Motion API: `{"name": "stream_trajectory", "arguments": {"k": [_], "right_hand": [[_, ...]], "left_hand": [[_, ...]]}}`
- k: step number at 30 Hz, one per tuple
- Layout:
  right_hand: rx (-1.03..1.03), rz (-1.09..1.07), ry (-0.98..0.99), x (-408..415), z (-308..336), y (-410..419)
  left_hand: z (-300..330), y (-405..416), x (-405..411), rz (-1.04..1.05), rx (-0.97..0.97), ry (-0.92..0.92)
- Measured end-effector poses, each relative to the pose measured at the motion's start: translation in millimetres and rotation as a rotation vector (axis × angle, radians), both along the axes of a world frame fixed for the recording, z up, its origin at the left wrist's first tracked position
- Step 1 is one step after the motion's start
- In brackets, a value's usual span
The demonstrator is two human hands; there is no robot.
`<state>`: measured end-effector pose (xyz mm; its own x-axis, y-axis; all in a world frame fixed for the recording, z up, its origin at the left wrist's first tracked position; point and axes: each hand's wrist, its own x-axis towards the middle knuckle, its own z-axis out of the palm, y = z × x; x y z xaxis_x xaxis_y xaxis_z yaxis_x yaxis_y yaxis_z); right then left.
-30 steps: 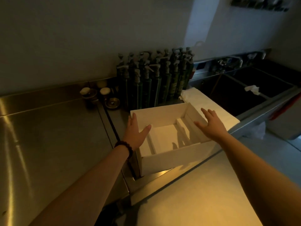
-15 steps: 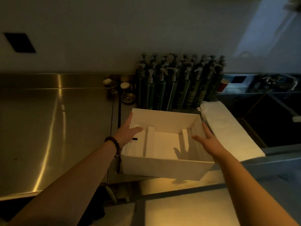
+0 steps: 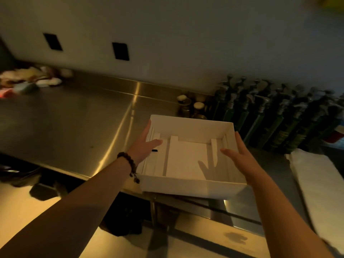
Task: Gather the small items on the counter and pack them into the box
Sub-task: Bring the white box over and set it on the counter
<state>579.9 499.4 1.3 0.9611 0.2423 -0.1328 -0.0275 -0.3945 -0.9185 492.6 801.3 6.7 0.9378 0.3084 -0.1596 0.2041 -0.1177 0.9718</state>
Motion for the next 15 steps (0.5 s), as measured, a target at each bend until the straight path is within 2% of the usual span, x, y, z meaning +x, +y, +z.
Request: {"name": "stream_trajectory", "arguments": {"k": [8,15], "right_hand": [[0.007,0.242,-0.003,12.3,6.4,184.2],[0.098,0.496,0.022,-4.0,-2.4,368.8]], "left_hand": [[2.8,142.8,-68.0,0.276,0.050,-0.028],[-2.0,305.1,-127.9,0.392,0.016,-0.049]]}}
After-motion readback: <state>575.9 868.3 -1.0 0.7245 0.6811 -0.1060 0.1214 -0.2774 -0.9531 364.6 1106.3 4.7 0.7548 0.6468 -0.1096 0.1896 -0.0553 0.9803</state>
